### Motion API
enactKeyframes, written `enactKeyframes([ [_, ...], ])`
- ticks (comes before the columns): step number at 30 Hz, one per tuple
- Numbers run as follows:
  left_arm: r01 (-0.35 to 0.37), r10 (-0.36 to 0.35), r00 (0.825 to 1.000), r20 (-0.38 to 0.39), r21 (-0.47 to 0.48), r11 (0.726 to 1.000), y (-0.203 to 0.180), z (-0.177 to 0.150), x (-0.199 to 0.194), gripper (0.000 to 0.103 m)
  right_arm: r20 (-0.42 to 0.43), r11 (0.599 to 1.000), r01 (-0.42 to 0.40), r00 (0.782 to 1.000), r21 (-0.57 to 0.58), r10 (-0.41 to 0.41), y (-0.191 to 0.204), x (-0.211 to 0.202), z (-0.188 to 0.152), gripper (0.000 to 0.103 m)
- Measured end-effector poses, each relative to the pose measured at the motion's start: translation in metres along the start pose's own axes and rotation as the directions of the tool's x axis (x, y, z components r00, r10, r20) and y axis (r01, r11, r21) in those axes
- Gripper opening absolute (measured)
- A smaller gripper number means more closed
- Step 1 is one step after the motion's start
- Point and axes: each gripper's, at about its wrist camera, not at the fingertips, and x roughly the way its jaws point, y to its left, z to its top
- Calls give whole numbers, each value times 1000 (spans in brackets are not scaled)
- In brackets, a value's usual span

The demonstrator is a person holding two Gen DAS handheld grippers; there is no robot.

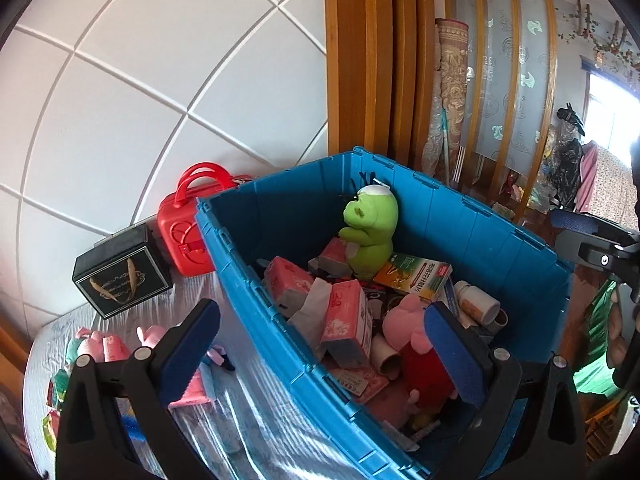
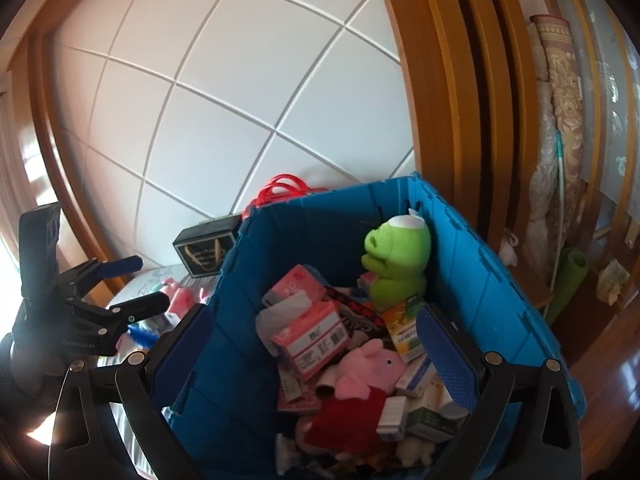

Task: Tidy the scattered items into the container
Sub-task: 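Open the left tool over the bin while the right tool releases the toothpaste into it, then move both tools back from the bin to the pile on the bed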

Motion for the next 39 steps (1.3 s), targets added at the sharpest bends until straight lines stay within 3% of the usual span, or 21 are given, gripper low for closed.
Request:
enactKeyframes([
  [12, -72, 70, 997, -27, -103, 992, 79, -52, -29, 103, -32, 986, -137, 990, -92, 135, 85, 37, 6, 103],
  [17, -81, 77, 996, -38, -127, 989, 121, -78, -43, 103, -47, 980, -151, 988, -133, 146, 139, 51, 3, 103],
  [24, -146, 135, 988, -78, -169, 975, 202, -127, -67, 103, -98, 969, -191, 979, -156, 177, 222, 82, -12, 103],
  [32, -255, 222, 958, -180, -190, 948, 301, -209, -74, 103, -190, 949, -253, 957, -187, 218, 316, 140, -49, 103],
  [39, -279, 231, 937, -261, -164, 946, 375, -286, -62, 103, -306, 934, -307, 921, -183, 243, 377, 215, -113, 103],
])
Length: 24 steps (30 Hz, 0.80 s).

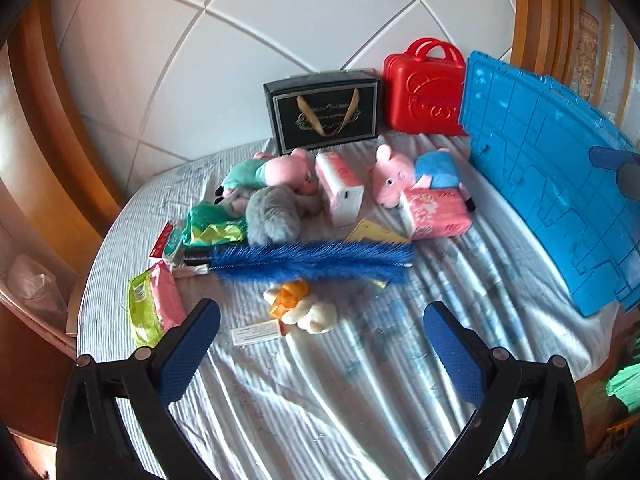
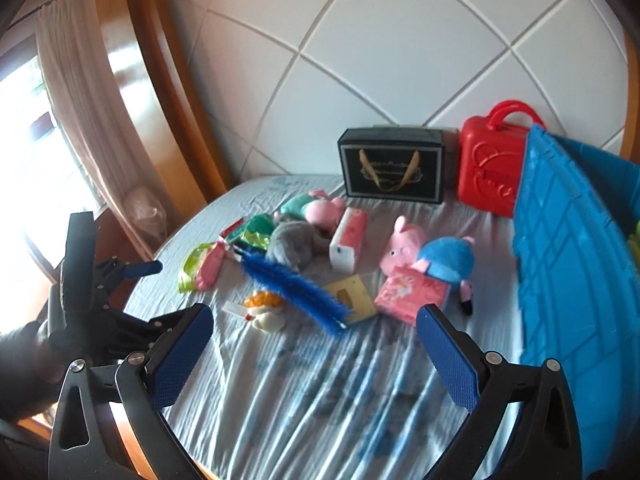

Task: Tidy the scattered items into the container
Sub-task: 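Move both tools back from the bin to the pile on the bed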

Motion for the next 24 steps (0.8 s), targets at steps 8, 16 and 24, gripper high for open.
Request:
enactKeyframes([
  [8, -8, 9, 991, -133, 5, 1000, 58, -42, 81, 103, -135, 999, 0, 991, -34, -4, 45, 120, -37, 103],
  [16, -53, 30, 968, -250, -87, 995, 86, -54, 171, 103, -219, 996, 31, 975, -81, -48, 70, 184, -47, 103],
  [24, -55, 34, 952, -304, -60, 997, 84, -58, 214, 76, -300, 993, 81, 948, -87, -104, 59, 222, -61, 103],
])
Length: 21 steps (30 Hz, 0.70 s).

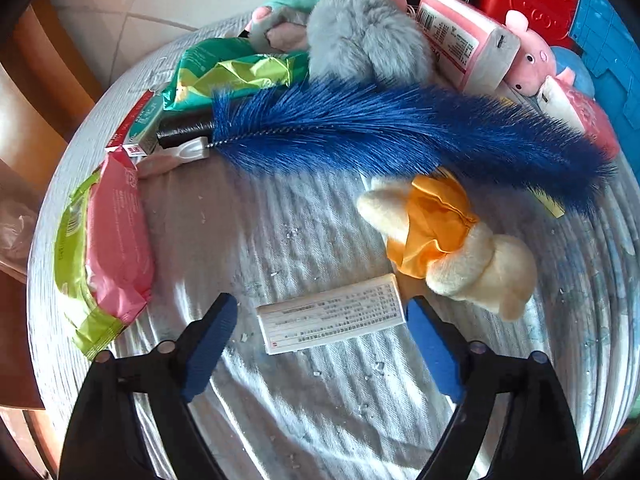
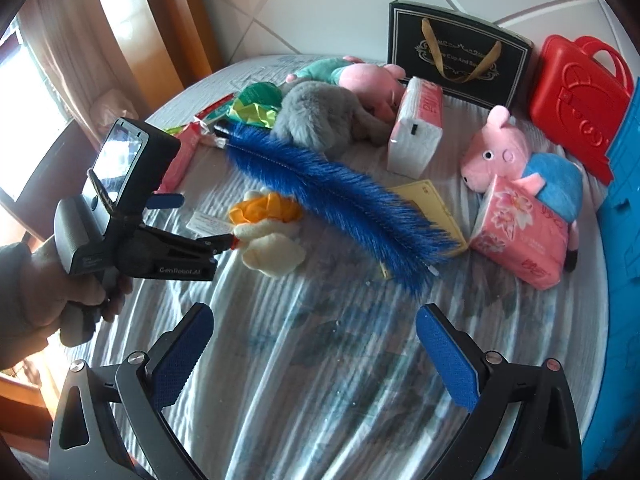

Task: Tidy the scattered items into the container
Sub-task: 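Move both tools back from the bin to the pile on the bed, then grasp the white leaflet with the left tool while the right tool grasps the orange-hat bunny plush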

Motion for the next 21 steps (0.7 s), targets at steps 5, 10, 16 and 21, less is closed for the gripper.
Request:
enactKeyframes([
  [5, 35, -35, 999, 23, -7, 999, 10, -8, -6, 75, -31, 1000, -3, 1000, -1, 3, 3, 25, 10, 103],
  [10, 35, -33, 998, 45, -31, 999, 27, -20, -19, 75, -44, 999, -11, 999, -37, 10, 18, 51, 24, 103],
  [16, 12, -9, 999, 49, -63, 998, 46, -34, -32, 75, -91, 995, -1, 996, -100, -8, 40, 93, 40, 103],
  [21, -1, 5, 999, 45, -85, 996, 63, -42, -34, 75, -122, 991, 3, 992, -135, -19, 52, 118, 52, 84],
])
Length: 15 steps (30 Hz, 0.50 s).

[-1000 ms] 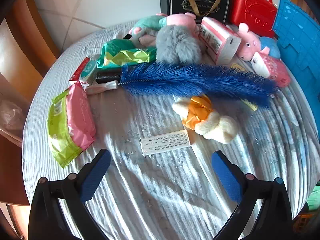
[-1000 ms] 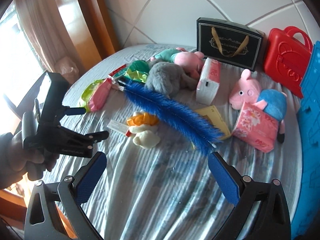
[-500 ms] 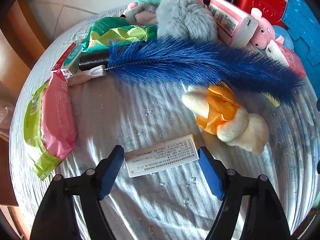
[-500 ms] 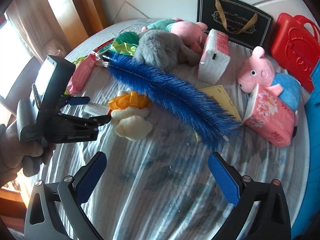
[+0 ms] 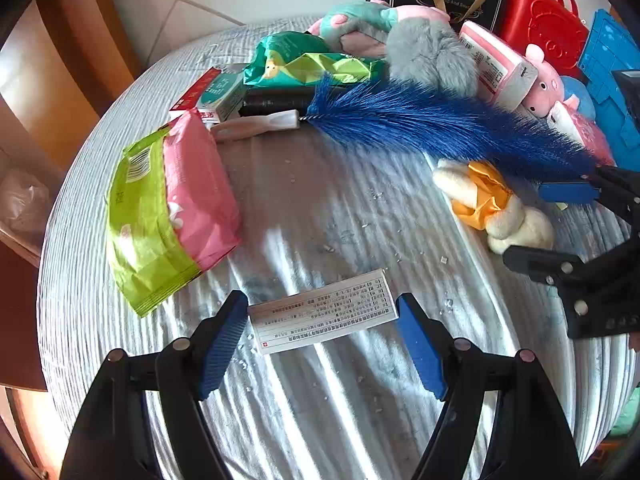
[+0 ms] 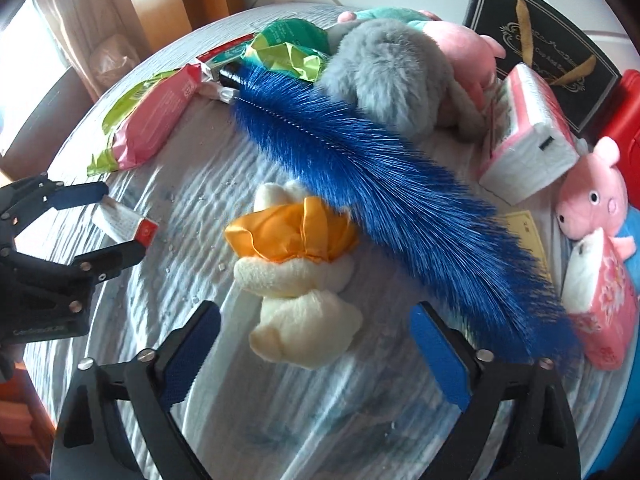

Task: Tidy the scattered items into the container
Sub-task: 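Grasp the white leaflet with the left tool while the right tool grasps the orange-hat bunny plush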

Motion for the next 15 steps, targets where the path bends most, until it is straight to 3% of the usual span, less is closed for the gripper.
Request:
enactKeyframes([
  [3, -4, 4, 1000, -2, -9, 1000, 8, -4, -2, 75, -38, 1000, 4, 999, -18, -5, 5, 14, 6, 68],
  [5, -3, 3, 1000, -2, -15, 1000, 11, -6, -3, 75, -70, 1000, 9, 998, -29, -11, 6, 24, 6, 49],
  [8, 2, -2, 1000, 5, -24, 1000, 12, -8, -7, 75, -64, 1000, -9, 998, -20, 8, 4, 21, 3, 42],
  [15, 13, -12, 1000, 18, -35, 999, 8, -9, -13, 75, -38, 998, -61, 997, -4, 61, 2, -4, -10, 41],
])
